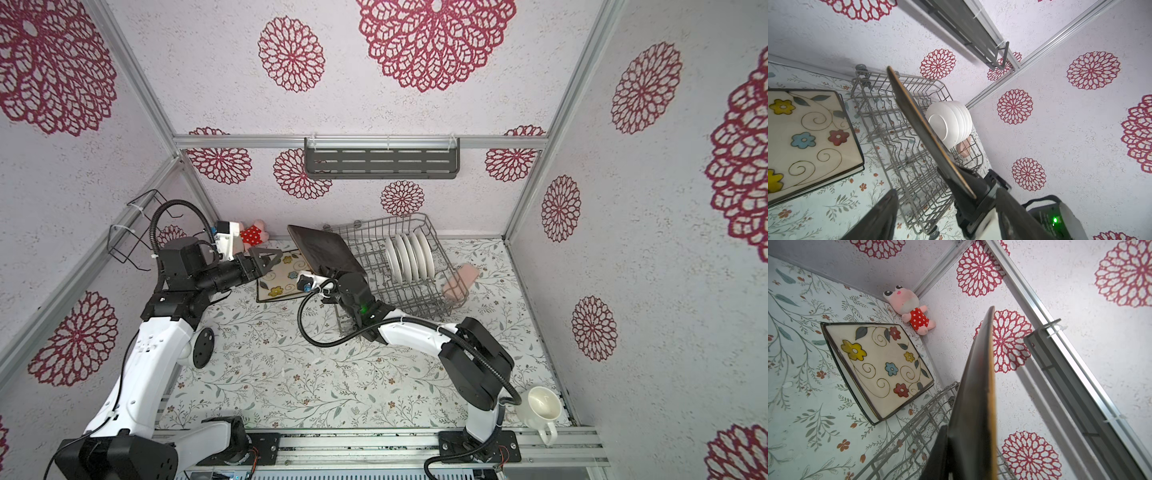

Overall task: Unload the plates from the dish rack
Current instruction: 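Lift the dark plate out of the rack toward the left gripper, then grasp the dark plate edge with the left gripper while the right holds it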

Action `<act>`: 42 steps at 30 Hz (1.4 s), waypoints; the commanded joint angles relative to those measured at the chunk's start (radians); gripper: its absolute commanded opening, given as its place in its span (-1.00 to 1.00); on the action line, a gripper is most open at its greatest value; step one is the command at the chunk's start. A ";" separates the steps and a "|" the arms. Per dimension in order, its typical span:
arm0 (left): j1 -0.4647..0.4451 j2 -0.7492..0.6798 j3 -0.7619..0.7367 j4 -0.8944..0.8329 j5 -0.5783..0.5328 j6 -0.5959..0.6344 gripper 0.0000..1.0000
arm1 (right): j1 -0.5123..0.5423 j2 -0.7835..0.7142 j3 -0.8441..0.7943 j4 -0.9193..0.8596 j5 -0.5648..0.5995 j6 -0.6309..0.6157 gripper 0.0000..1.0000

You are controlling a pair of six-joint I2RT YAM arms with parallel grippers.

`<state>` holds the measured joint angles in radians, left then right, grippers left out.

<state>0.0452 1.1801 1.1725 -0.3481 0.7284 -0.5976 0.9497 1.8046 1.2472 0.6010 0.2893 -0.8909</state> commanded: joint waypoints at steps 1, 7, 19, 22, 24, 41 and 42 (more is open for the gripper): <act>0.003 -0.010 -0.029 0.051 -0.013 -0.051 0.52 | 0.038 -0.033 0.103 0.246 0.149 -0.148 -1.00; 0.002 -0.047 -0.027 -0.099 -0.131 0.027 0.51 | 0.125 0.052 0.209 0.293 0.350 -0.296 -1.00; 0.004 -0.079 -0.065 -0.114 -0.107 0.038 0.51 | 0.213 0.223 0.434 0.296 0.441 -0.473 -1.00; 0.005 -0.068 -0.065 -0.123 -0.107 0.048 0.51 | 0.215 0.228 0.451 0.297 0.450 -0.468 -1.00; 0.007 -0.065 -0.069 -0.123 -0.106 0.051 0.49 | 0.216 0.228 0.460 0.292 0.456 -0.464 -1.00; 0.028 -0.076 -0.098 -0.070 -0.066 0.038 0.28 | 0.210 0.103 0.333 0.326 0.399 -0.301 -1.00; 0.029 -0.079 -0.102 -0.065 -0.066 0.036 0.35 | 0.210 0.091 0.319 0.335 0.391 -0.299 -1.00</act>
<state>0.0711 1.1126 1.0882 -0.4381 0.6403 -0.5674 1.1614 2.0602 1.5387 0.6861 0.7006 -1.2274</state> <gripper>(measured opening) 0.656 0.153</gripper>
